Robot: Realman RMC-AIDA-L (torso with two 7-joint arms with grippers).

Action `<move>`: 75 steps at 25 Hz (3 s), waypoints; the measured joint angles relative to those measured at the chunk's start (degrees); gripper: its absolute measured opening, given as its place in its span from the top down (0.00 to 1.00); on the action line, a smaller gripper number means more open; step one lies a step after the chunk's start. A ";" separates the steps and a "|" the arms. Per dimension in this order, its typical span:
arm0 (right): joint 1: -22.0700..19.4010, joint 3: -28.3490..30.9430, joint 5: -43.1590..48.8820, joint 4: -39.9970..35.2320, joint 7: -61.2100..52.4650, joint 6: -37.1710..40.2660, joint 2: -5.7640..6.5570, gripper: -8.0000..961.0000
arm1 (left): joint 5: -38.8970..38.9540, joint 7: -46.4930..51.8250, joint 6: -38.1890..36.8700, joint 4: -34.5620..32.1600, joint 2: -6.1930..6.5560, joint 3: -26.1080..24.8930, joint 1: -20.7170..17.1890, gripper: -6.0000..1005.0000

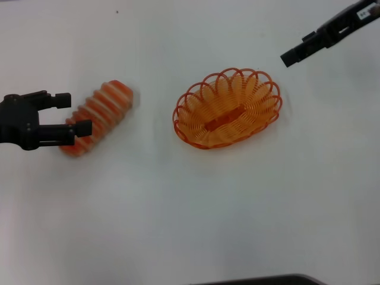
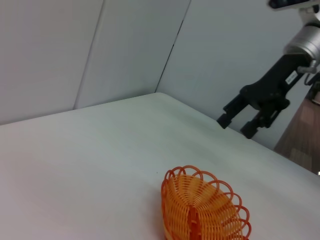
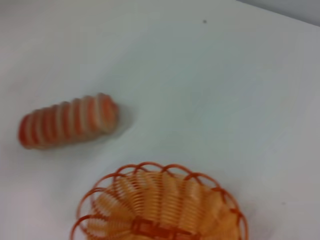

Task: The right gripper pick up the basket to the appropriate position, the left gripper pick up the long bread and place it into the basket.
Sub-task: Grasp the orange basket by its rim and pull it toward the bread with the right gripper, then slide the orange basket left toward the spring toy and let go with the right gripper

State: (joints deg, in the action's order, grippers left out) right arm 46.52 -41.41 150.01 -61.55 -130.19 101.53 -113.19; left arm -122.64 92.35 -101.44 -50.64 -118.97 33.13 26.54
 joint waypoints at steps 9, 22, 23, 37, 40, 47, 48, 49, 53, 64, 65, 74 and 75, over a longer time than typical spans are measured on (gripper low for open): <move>4.15 -11.59 6.84 6.77 -10.76 -13.25 -2.71 0.14 | 0.04 -0.04 0.51 -0.10 -0.04 0.01 0.00 0.07; 5.37 -12.57 7.95 17.67 -11.55 -22.98 -4.37 0.19 | 0.04 -0.24 1.42 0.00 -0.09 0.02 -0.31 0.07; 5.37 -12.58 8.01 17.69 -11.42 -23.00 -4.55 0.19 | 0.04 -0.25 1.49 0.06 -0.10 0.02 -0.32 0.07; 5.38 -15.57 8.80 17.18 -11.27 -23.90 -5.47 0.50 | 0.03 -0.34 1.84 -0.03 0.00 -0.06 -0.17 0.07; 5.41 -15.62 8.86 17.18 -11.55 -24.02 -5.46 0.58 | 0.03 -0.33 1.73 -0.06 0.04 -0.08 -0.03 0.07; 5.42 -15.34 8.85 17.31 -11.80 -24.03 -5.46 0.79 | 0.03 -0.33 1.88 -0.08 0.12 -0.08 0.01 0.07; 5.42 -15.22 8.72 17.30 -11.80 -24.03 -5.46 0.83 | 0.03 -0.33 1.88 -0.08 0.15 -0.08 0.03 0.07; 5.38 -15.10 8.58 17.24 -11.81 -24.01 -5.46 0.87 | 0.03 -0.33 1.88 -0.08 0.16 -0.08 0.06 0.07; 5.25 -14.73 7.75 17.02 -11.82 -23.70 -5.31 0.96 | 0.03 -0.24 1.88 -0.10 0.16 -0.09 0.18 0.07; 1.44 -5.90 -7.64 15.87 -11.21 -18.10 -2.63 0.97 | 0.30 -0.25 1.36 -0.77 0.12 -1.22 0.26 0.07; 0.60 -5.45 -9.19 15.86 -11.21 -18.03 -2.43 0.97 | 0.33 -0.25 1.28 -0.91 0.11 -1.23 0.23 0.07; -5.98 -1.59 -17.64 17.46 -11.70 -18.13 -2.30 0.97 | 0.79 -0.06 0.69 -2.31 -0.14 -1.14 0.41 0.07; -7.04 -0.96 -17.88 18.72 -11.69 -18.60 -2.52 0.97 | 0.82 0.00 0.67 -2.73 -0.32 -1.06 0.51 0.07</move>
State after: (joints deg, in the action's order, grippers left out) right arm 39.49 -42.37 132.13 -42.83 -141.87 82.93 -115.71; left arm -121.82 92.35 -100.77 -53.36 -119.29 32.06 27.06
